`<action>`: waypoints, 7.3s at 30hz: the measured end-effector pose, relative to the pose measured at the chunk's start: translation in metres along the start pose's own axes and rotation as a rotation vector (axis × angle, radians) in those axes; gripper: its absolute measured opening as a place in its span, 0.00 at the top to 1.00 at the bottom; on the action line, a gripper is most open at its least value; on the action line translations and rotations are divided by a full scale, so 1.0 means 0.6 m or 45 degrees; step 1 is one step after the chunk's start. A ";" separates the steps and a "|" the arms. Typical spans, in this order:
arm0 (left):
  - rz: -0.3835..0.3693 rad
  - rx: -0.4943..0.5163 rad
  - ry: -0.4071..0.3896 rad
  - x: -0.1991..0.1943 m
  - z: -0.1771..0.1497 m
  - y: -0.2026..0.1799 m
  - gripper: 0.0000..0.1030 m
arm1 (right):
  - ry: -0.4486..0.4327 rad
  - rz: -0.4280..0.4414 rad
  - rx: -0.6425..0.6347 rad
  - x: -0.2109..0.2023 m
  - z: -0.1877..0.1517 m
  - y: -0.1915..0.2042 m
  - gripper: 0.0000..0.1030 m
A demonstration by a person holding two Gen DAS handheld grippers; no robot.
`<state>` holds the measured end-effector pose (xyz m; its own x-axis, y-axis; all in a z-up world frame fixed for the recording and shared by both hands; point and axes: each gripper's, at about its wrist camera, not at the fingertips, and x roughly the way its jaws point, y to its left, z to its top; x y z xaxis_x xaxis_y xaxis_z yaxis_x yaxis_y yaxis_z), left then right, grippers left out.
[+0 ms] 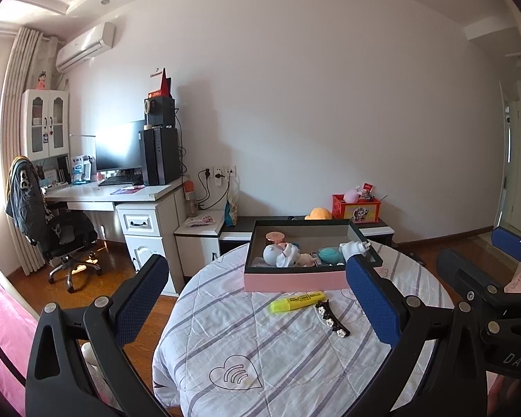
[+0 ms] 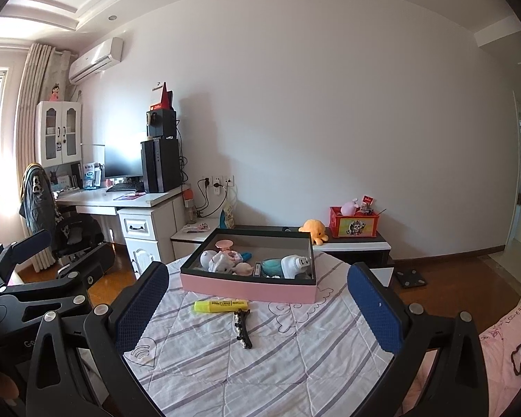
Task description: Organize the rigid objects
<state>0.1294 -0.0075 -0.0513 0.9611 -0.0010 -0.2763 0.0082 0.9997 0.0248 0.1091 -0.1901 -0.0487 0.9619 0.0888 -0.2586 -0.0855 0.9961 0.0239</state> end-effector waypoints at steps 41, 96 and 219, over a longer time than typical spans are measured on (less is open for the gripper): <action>-0.241 0.053 0.757 0.439 -0.147 -0.058 0.00 | 0.731 0.121 -0.053 0.379 -0.175 -0.100 0.81; -0.156 0.176 0.627 0.353 -0.153 -0.112 0.74 | 0.692 0.235 -0.009 0.355 -0.178 -0.043 0.81; 0.014 0.038 -0.177 -0.075 0.080 -0.027 0.00 | -0.010 -0.076 -0.023 -0.027 0.057 -0.022 0.00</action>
<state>0.0992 -0.0251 0.0070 0.9901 0.0042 -0.1404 0.0037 0.9984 0.0562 0.1036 -0.2049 -0.0118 0.9674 0.0296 -0.2516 -0.0329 0.9994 -0.0088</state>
